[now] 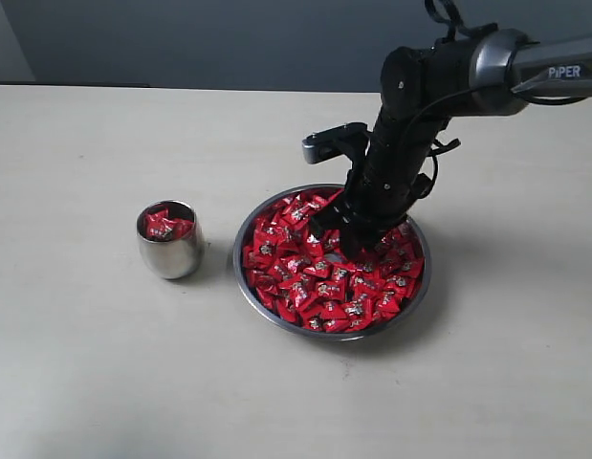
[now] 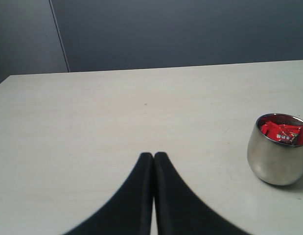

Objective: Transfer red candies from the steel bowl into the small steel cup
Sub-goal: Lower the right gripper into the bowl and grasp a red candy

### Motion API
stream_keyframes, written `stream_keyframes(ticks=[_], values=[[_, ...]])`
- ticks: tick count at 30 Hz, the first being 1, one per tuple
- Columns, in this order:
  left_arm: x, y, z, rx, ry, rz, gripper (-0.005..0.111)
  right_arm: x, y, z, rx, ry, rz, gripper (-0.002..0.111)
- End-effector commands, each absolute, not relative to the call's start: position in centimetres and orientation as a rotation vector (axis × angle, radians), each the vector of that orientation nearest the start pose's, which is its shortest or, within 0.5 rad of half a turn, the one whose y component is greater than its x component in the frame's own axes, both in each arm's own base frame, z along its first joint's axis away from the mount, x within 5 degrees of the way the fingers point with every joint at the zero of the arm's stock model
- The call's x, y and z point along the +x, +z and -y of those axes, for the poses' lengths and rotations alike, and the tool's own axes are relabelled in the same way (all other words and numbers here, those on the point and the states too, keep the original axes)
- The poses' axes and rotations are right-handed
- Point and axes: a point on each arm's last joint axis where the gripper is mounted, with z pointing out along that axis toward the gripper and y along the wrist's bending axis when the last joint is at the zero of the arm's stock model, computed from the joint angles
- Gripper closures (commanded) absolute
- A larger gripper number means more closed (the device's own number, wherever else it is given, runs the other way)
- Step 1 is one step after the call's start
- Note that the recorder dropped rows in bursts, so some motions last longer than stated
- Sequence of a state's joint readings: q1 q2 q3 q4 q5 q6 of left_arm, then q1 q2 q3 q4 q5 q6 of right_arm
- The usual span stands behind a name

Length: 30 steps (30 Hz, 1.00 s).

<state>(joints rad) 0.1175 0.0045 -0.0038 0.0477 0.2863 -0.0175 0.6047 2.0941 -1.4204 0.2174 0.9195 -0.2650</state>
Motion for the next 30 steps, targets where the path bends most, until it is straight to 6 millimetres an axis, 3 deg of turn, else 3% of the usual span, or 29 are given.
stream_keyframes(ticks=[1, 5, 14, 30], values=[[5.4, 18.7, -0.8, -0.093, 0.114, -1.767, 0.106, 32.6, 14.2, -24.9, -1.118, 0.310, -2.872, 0.078], [5.4, 18.7, -0.8, -0.093, 0.114, -1.767, 0.106, 32.7, 14.2, -25.8, -1.147, 0.299, -2.836, 0.078], [5.4, 18.7, -0.8, -0.093, 0.114, -1.767, 0.106, 32.7, 11.7, -26.3, -1.233, 0.128, -2.886, 0.078], [5.4, 18.7, -0.8, -0.093, 0.114, -1.767, 0.106, 32.9, 11.7, -25.7, -1.227, 0.024, -2.899, 0.078]])
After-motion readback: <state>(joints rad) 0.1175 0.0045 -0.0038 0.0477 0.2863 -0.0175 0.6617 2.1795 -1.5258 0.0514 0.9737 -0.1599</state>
